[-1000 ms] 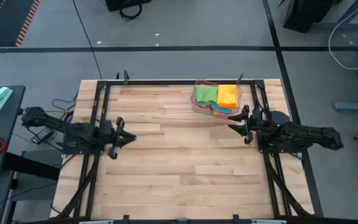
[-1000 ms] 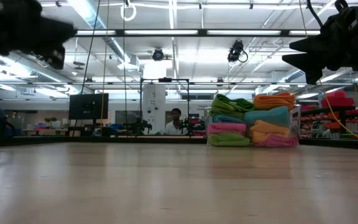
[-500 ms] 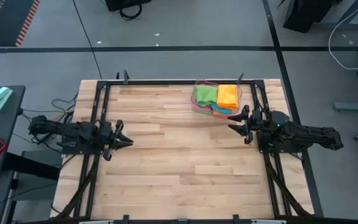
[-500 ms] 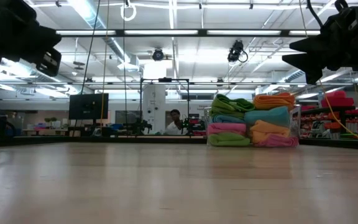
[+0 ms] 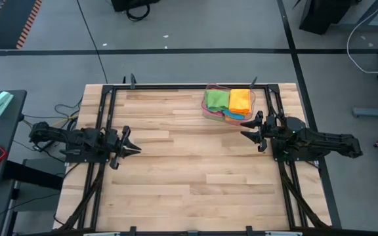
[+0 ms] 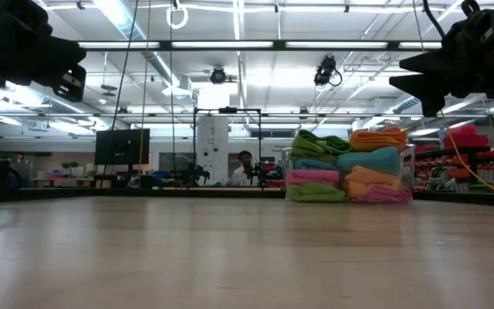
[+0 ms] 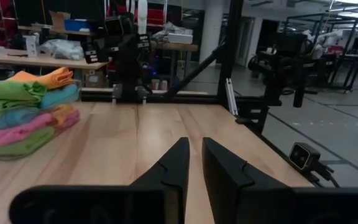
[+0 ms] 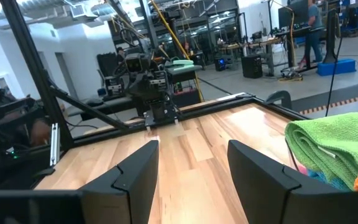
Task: Fold microfiber towels
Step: Return to Home Position
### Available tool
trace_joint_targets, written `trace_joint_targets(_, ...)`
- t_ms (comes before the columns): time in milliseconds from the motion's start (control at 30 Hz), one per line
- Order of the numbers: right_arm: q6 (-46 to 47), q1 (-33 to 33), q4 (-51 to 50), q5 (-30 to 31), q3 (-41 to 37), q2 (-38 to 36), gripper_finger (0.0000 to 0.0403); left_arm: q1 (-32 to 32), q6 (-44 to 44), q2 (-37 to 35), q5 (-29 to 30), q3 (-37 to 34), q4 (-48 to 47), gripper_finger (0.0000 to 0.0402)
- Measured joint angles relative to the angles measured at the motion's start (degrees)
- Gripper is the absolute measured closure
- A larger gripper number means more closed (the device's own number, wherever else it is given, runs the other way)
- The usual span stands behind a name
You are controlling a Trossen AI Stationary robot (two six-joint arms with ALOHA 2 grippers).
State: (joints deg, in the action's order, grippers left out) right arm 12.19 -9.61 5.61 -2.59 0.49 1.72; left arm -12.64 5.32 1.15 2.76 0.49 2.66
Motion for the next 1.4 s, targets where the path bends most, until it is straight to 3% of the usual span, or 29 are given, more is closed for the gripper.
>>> trace_joint_targets(1400,0.0,0.0,0.0,0.0,0.0,0.0,0.0202,0.0,0.0,0.1,0.0,0.0,0.5,0.0347)
